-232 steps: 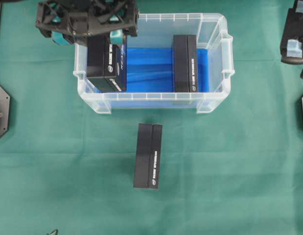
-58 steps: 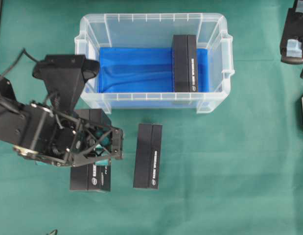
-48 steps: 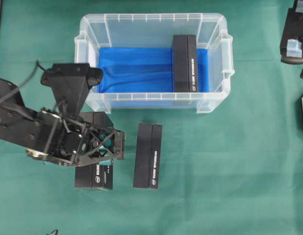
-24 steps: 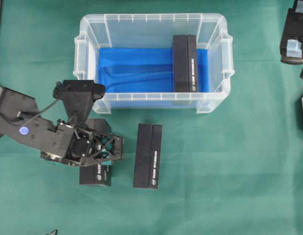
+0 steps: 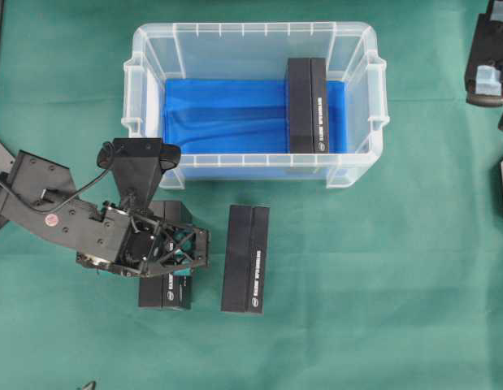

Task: Take the box out of the case with the left arm.
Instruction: 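Open the left gripper and withdraw it to the left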

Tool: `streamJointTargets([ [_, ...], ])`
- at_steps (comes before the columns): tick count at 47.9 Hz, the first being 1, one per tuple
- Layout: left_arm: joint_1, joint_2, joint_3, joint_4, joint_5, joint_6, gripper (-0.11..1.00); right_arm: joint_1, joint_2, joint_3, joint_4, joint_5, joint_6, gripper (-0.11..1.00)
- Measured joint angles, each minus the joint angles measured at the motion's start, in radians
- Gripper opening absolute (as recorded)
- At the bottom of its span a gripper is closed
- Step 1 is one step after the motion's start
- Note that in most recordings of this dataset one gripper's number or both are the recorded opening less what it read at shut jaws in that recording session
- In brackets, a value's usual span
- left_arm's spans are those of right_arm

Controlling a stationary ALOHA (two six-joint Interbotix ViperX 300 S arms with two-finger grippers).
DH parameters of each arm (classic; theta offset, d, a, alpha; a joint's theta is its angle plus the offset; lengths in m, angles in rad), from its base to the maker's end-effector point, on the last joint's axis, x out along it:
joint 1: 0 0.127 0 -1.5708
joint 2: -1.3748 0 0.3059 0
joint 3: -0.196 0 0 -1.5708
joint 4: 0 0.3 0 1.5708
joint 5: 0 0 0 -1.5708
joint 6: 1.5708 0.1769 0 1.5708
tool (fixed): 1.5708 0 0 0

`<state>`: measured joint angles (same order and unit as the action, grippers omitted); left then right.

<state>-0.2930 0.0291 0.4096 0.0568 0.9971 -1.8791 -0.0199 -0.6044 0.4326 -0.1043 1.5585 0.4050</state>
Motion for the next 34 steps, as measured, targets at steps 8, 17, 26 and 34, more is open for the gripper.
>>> streamJointTargets([
  [8,0.002,0.0,0.002,-0.002,-0.002,0.0,0.6,0.0,0.0,0.0,0.0,0.002,0.0,0.01],
  [17,0.002,0.0,0.002,-0.002,-0.002,0.003,0.6,0.0,0.0,0.0,0.0,0.0,0.0,0.01],
  [26,0.002,-0.002,0.0,-0.002,-0.008,0.014,0.87,0.0,0.0,-0.002,0.0,0.002,0.0,0.01],
  [34,0.002,0.0,0.002,-0.002,-0.009,0.014,0.99,0.0,0.0,0.0,0.0,0.002,0.002,0.01],
])
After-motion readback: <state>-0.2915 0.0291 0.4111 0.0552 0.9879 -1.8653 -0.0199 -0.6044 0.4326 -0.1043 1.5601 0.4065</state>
